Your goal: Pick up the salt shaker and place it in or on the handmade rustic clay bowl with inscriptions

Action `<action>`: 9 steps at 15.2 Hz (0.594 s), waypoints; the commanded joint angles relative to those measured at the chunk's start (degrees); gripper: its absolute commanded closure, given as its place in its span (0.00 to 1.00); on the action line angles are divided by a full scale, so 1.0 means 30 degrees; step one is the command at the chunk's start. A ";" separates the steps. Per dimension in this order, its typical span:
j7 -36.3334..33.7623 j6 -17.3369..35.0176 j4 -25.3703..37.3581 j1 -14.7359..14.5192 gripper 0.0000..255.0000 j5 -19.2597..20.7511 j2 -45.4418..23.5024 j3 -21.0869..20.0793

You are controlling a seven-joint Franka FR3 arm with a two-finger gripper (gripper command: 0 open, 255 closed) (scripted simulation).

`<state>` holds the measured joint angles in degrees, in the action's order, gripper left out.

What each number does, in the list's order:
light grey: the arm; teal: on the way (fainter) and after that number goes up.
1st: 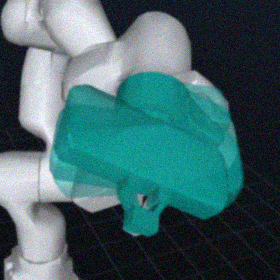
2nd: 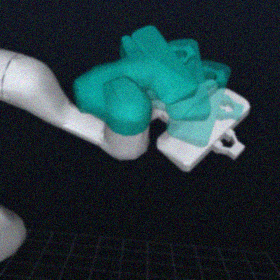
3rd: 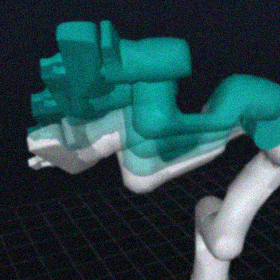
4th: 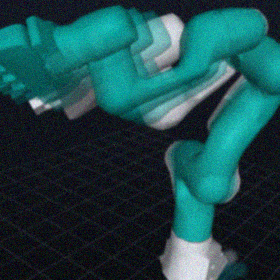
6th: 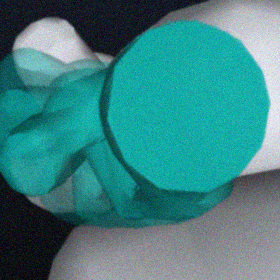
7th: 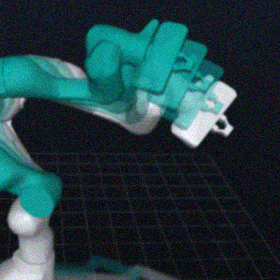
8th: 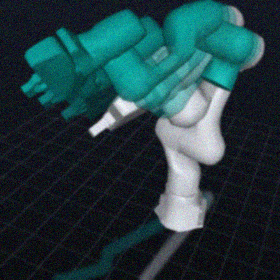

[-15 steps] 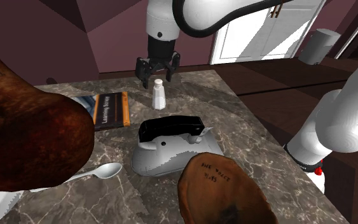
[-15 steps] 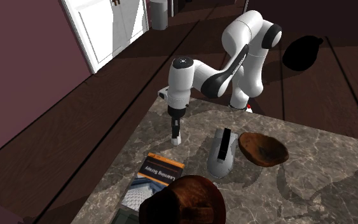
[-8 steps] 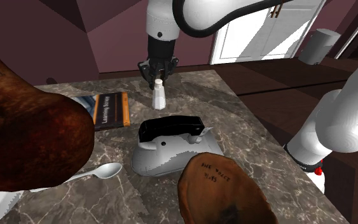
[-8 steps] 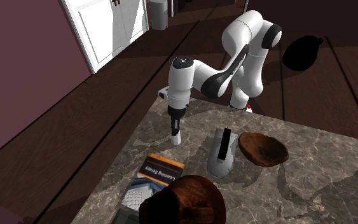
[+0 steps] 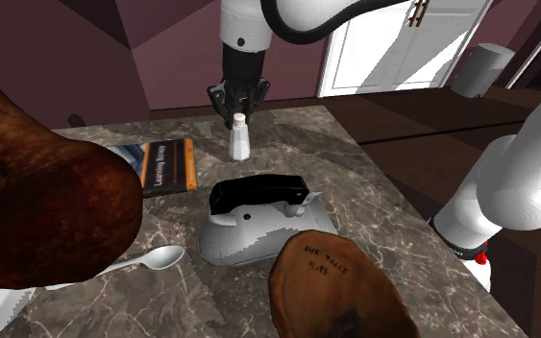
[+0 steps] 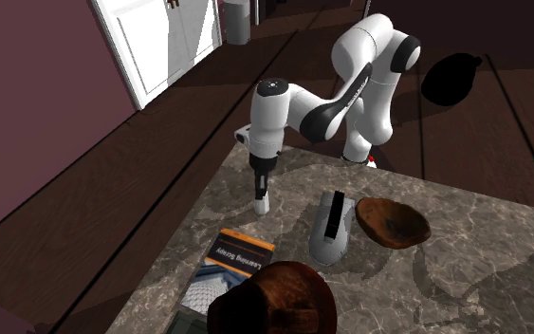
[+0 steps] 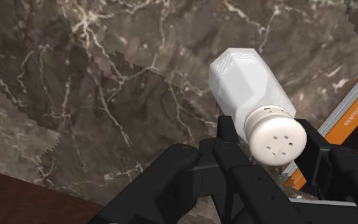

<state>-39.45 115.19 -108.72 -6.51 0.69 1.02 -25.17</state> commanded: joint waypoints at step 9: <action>0.0062 -0.2578 0.2427 0.0005 1.00 -0.0086 0.0166 0.0009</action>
<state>-39.30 108.36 -102.34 -6.51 0.42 1.54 -25.16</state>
